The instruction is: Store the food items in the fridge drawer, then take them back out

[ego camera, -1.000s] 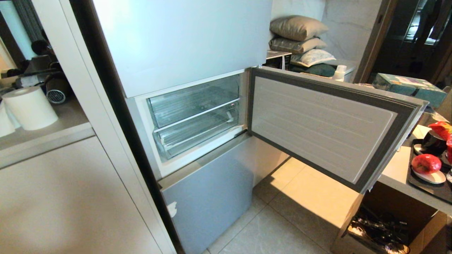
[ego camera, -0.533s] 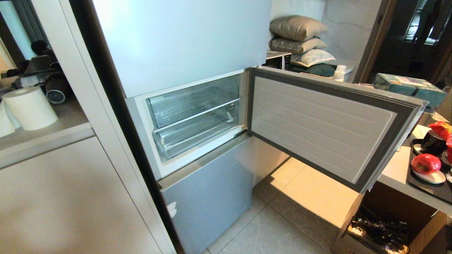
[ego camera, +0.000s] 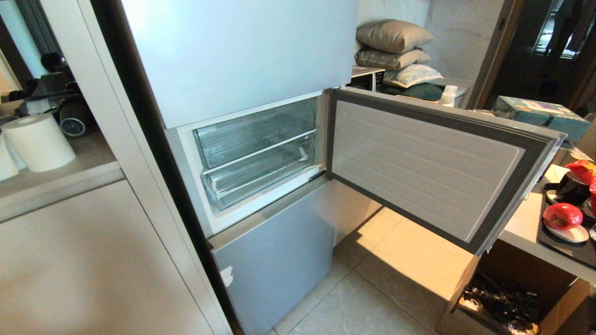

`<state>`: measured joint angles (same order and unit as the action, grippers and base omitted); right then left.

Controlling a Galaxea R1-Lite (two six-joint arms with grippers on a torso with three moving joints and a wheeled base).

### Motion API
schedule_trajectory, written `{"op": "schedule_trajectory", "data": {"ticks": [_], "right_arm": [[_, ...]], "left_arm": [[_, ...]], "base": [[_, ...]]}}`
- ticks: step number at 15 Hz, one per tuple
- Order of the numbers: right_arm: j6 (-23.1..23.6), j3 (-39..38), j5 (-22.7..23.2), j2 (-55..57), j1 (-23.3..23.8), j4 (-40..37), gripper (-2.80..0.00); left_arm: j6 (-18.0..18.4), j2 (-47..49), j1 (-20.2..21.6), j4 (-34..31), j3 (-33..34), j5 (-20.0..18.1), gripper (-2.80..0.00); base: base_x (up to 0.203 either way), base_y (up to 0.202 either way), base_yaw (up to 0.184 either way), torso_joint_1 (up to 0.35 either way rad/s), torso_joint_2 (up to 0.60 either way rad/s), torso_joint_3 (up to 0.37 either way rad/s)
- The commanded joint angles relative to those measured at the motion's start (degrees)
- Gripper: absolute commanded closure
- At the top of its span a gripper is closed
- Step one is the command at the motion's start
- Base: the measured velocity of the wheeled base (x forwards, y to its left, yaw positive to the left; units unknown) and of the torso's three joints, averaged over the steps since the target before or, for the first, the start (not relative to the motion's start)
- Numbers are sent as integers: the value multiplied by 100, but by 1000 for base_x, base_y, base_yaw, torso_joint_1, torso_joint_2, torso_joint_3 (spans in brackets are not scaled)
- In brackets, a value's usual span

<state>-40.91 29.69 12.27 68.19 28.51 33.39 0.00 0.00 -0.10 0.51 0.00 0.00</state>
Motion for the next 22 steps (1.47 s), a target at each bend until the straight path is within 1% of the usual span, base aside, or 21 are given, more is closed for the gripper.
{"op": "schedule_trajectory", "data": {"ticks": [1, 2, 4, 7, 11, 13, 14, 16, 19, 20, 22], "right_arm": [[-339, 269, 99, 1559, 224, 1190, 0], [-558, 477, 130, 1898, 291, 1503, 0], [-926, 1036, 160, 2408, 391, 1759, 0], [-1168, 1751, 169, 3147, 470, 1830, 0], [-1350, 2344, 187, 3890, 582, 1830, 0], [-1567, 2640, 269, 4219, 593, 1835, 0], [-1709, 2797, 379, 4357, 594, 1837, 0], [-2096, 3108, 772, 4638, 593, 1838, 0], [-2769, 3219, 1982, 4746, 591, 1823, 0], [-2938, 3224, 2244, 4786, 587, 1821, 0], [-2984, 3205, 2565, 4848, 569, 1810, 0]], "left_arm": [[0, 0, 1, 2, 9, 0, 0], [0, 0, 1, 2, 9, 0, 0], [0, -8, 1, 2, 9, 0, 0], [0, 0, 1, 2, 9, 0, 0], [0, 0, 1, 2, 9, 0, 0], [0, 0, 1, 2, 9, 0, 0], [0, 0, 1, 2, 9, 0, 0], [0, -1, 1, 2, 9, 0, 0], [0, 0, 1, 2, 9, 0, 0], [0, 0, 1, 2, 9, 0, 0], [0, 0, 1, 2, 9, 0, 0]], "base": [[0, 0, 0, 0, 0, 0], [0, 0, 0, 0, 0, 0], [0, 0, 0, 0, 0, 0], [0, 0, 0, 0, 0, 0], [0, 0, 0, 0, 0, 0], [0, 0, 0, 0, 0, 0], [0, 0, 0, 0, 0, 0], [0, 0, 0, 0, 0, 0], [0, 0, 0, 0, 0, 0], [0, 0, 0, 0, 0, 0], [0, 0, 0, 0, 0, 0]]}}
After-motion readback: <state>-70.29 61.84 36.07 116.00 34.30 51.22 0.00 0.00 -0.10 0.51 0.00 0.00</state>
